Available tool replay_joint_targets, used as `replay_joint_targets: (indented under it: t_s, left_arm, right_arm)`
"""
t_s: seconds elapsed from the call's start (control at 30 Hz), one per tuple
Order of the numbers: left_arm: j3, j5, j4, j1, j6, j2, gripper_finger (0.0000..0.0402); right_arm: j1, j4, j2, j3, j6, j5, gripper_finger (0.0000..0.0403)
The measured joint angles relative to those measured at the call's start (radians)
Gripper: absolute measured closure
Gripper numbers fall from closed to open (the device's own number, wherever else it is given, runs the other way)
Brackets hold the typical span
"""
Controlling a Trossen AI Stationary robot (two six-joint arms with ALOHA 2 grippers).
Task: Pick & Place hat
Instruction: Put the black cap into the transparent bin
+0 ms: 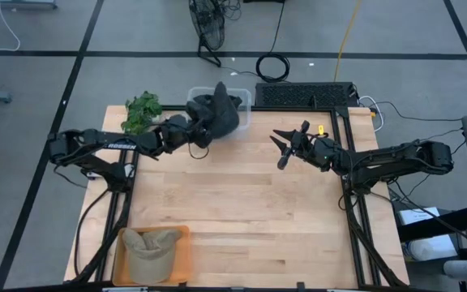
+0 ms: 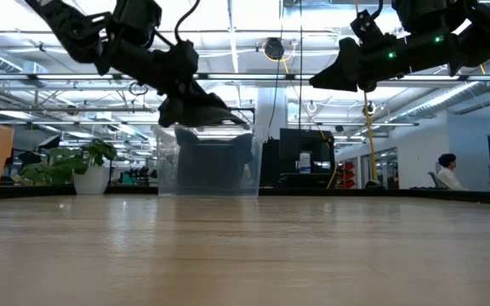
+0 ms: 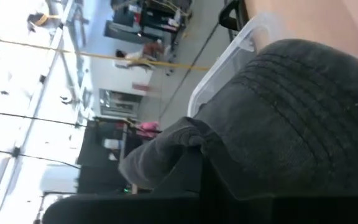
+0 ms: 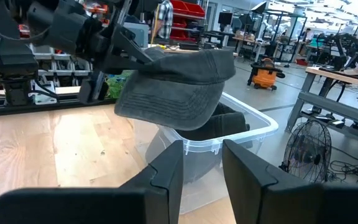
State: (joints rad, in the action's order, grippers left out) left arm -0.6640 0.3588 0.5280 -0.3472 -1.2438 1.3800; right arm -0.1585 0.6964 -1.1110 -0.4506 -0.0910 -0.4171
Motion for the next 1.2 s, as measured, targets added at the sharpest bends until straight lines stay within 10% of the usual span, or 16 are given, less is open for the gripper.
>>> replay_joint_targets:
  t_s: [1.2]
  left_arm:
    - [0.04,-0.087,0.292,-0.139,-0.445,0.008,0.0397]
  right_arm:
    - [0.0,0.032,0.0,0.0,-0.053,0.0,0.0314]
